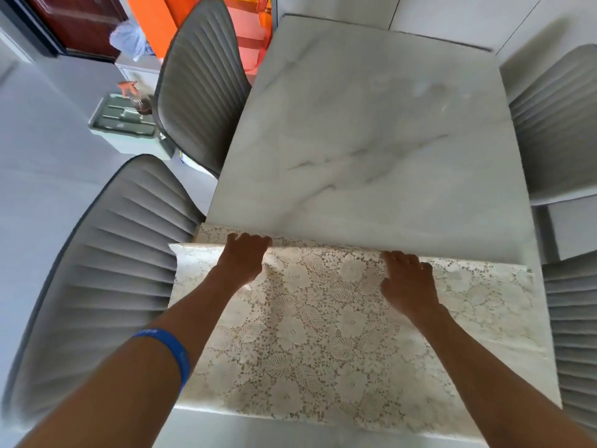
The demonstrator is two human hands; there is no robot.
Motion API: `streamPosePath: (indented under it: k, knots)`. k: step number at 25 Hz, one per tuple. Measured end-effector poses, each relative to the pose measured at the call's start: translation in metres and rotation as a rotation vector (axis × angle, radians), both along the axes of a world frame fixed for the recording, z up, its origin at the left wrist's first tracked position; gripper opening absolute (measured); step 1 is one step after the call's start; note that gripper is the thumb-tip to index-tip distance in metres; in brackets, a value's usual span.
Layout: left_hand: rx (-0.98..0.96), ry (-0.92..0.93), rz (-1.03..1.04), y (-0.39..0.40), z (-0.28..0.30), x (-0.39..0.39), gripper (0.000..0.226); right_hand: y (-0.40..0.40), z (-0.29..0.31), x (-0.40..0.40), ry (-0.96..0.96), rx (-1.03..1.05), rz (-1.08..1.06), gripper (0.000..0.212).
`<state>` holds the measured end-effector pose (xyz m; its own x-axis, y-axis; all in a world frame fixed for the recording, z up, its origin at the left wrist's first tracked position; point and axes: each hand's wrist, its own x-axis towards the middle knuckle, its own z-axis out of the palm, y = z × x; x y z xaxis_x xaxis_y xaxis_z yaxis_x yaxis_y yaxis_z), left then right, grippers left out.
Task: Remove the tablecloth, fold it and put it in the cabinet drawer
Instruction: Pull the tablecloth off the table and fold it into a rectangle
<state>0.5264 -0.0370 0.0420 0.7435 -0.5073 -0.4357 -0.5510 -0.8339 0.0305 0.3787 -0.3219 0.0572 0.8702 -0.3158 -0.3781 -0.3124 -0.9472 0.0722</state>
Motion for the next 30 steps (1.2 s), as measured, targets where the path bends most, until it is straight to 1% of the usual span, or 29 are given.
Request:
streamPosePath:
  k: [3,5,8,11,13,16,17,18,20,21,22,23,24,26,28,30]
  knots:
    - [-0.092,-0.019,-0.079,0.002,-0.007,0.004,0.058,0.043,-0.02,0.04,-0.066,0.189,0.194,0.052]
    - [-0.125,-0.031,-0.087,0.001,-0.011,0.005,0.057,0.06,-0.029,0.061,-0.07,0.204,0.264,0.043]
    - [-0.039,0.006,0.056,0.019,-0.016,0.014,0.053,0.064,-0.037,0.079,-0.095,0.192,0.256,0.021]
    - [0.087,-0.039,0.092,0.045,-0.022,0.029,0.054,0.052,-0.04,0.085,-0.086,0.166,0.258,0.013]
    - [0.085,-0.084,0.123,0.054,-0.024,0.038,0.053,0.044,-0.041,0.09,-0.05,0.167,0.196,0.012]
    - [-0.026,-0.186,0.272,0.061,-0.028,0.036,0.062,0.044,-0.046,0.095,-0.015,0.172,0.129,0.011]
    - [-0.09,-0.2,0.365,0.064,-0.03,0.027,0.066,0.045,-0.047,0.095,-0.024,0.154,0.127,0.014]
    - [-0.151,-0.178,0.486,0.069,-0.032,0.014,0.069,0.048,-0.048,0.094,-0.056,0.127,0.139,0.021]
    - [-0.264,-0.028,0.801,0.079,-0.035,-0.018,0.073,0.059,-0.047,0.083,-0.165,0.091,0.203,0.04]
    - [-0.312,0.045,0.949,0.085,-0.038,-0.033,0.076,0.069,-0.047,0.074,-0.218,0.119,0.258,0.047]
    - [-0.348,0.092,1.047,0.091,-0.04,-0.048,0.078,0.082,-0.047,0.061,-0.245,0.173,0.322,0.051]
    - [-0.378,0.103,1.093,0.097,-0.041,-0.061,0.078,0.095,-0.047,0.046,-0.22,0.229,0.383,0.053]
    - [-0.403,0.083,1.109,0.102,-0.042,-0.07,0.076,0.107,-0.05,0.031,-0.149,0.271,0.417,0.055]
    - [-0.435,-0.002,1.129,0.112,-0.042,-0.078,0.068,0.119,-0.056,0.013,-0.003,0.318,0.388,0.063]
    - [-0.428,-0.093,1.107,0.114,-0.039,-0.078,0.054,0.115,-0.056,0.02,0.058,0.348,0.375,0.068]
    - [-0.44,-0.112,1.084,0.11,-0.034,-0.077,0.038,0.107,-0.05,0.028,0.094,0.389,0.387,0.067]
